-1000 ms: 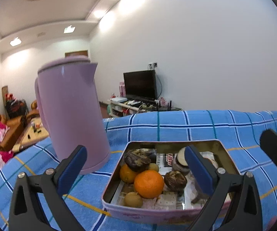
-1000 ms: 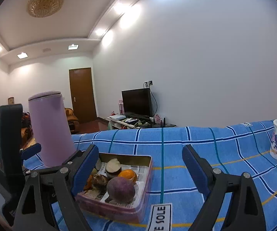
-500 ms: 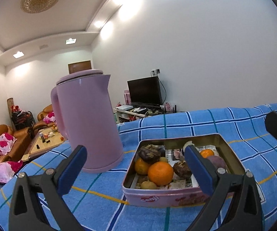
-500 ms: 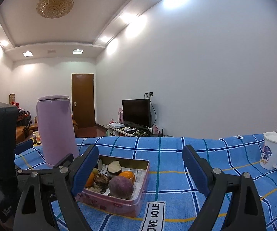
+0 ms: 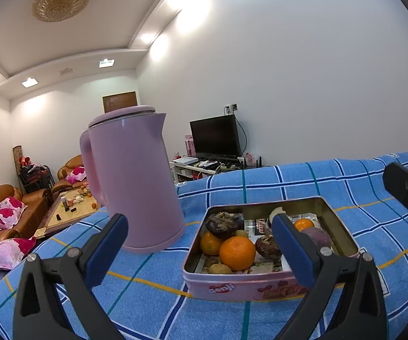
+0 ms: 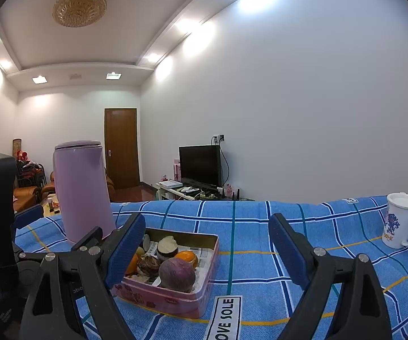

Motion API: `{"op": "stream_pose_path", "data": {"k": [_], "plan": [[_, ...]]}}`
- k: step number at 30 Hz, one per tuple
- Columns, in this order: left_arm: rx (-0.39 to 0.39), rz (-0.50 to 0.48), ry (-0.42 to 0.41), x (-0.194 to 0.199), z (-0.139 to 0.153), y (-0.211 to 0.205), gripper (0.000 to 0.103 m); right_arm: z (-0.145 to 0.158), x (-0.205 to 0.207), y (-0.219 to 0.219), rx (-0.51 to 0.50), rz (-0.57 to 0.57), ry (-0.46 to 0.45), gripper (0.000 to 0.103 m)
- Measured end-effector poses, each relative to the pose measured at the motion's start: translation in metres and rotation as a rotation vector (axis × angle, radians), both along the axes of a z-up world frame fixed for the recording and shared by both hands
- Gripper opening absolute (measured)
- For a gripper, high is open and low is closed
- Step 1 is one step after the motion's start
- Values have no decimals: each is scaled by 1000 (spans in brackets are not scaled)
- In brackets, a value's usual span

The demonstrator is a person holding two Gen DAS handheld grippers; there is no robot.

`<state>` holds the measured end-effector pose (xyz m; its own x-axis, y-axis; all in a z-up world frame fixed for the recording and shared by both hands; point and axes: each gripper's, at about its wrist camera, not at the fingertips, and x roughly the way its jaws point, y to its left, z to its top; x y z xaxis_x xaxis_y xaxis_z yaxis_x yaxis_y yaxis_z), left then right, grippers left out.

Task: Organize fruits

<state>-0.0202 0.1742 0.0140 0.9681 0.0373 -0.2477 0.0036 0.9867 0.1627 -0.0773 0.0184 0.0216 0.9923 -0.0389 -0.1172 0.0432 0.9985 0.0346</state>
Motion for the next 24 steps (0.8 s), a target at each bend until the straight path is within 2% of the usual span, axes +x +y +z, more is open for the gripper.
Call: {"op": "stream_pose_path", "data": {"k": [24], "plan": [[-1, 7, -3, -1, -1, 0, 103, -2, 0, -2, 2, -9, 11, 90]]}}
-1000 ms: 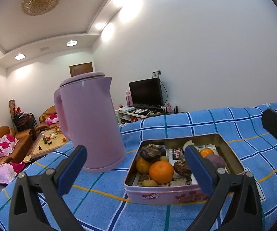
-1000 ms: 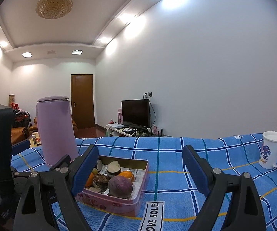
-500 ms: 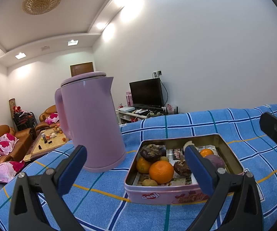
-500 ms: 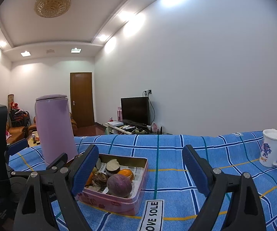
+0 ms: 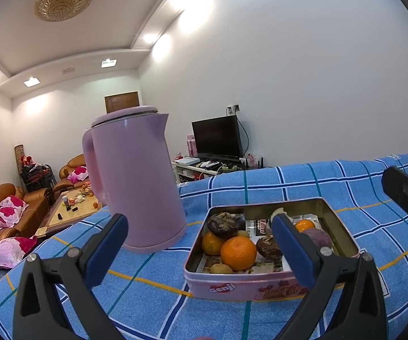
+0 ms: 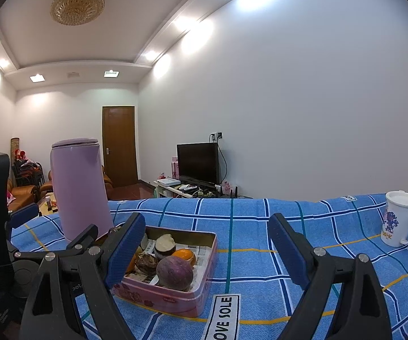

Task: Organize fruits

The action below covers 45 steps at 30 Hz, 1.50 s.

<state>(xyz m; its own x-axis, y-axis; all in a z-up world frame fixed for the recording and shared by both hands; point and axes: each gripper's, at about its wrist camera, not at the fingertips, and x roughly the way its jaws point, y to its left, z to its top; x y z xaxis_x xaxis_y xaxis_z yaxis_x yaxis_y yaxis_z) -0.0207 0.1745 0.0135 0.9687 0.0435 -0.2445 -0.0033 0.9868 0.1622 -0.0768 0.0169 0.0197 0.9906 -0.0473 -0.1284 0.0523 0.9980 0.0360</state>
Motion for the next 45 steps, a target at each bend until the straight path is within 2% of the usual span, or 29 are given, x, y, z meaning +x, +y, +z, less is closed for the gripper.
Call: {"op": "stream_pose_path", "data": {"k": [45], "plan": [[-19, 37, 24, 3, -2, -1, 103, -1, 1, -2, -1, -1, 16, 90]]}}
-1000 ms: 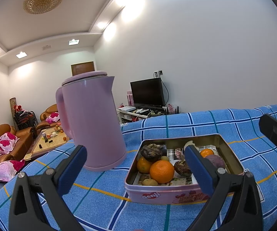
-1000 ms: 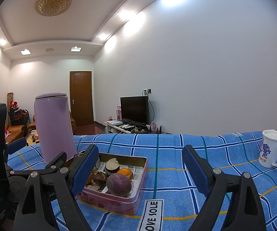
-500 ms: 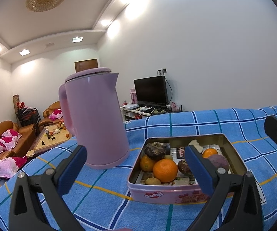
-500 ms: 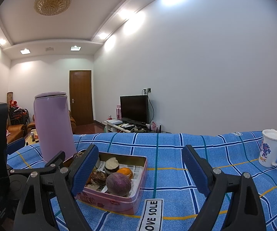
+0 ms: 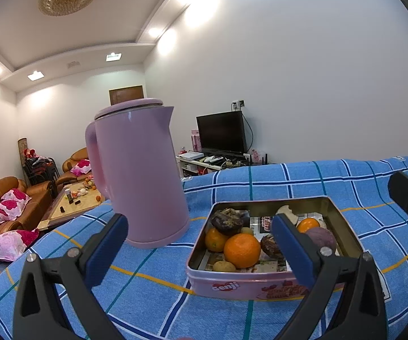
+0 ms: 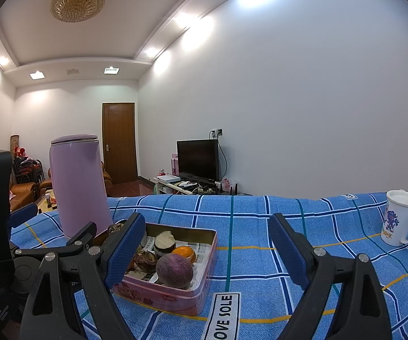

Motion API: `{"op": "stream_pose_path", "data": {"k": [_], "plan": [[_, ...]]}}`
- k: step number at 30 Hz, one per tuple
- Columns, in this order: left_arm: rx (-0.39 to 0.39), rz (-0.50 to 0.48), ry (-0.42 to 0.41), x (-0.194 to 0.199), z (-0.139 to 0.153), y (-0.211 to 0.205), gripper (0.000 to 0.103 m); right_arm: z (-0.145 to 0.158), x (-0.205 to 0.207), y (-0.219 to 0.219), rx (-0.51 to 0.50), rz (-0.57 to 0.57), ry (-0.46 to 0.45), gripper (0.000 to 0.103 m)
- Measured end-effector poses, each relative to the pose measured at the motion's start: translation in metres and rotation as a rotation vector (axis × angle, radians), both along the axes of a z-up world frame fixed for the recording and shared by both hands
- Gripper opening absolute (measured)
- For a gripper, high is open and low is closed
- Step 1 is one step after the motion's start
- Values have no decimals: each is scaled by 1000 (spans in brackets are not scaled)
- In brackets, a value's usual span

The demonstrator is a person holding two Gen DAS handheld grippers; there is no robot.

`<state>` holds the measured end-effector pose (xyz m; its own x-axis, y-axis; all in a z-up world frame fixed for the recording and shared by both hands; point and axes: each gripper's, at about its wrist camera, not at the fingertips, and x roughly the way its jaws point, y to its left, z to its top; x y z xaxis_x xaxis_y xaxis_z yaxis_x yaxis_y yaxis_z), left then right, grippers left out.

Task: Organize fruits

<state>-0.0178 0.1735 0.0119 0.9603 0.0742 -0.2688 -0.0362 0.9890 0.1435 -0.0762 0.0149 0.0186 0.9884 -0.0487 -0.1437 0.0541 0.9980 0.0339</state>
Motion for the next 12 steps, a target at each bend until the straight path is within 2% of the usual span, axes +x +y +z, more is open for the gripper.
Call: {"op": "stream_pose_path", "data": {"k": [5, 12], "plan": [[-34, -16, 5, 1, 0, 3, 103, 0, 1, 1, -1, 0, 4, 90], [-33, -13, 8, 2, 0, 3, 103, -1, 1, 1, -2, 0, 13, 90]]}}
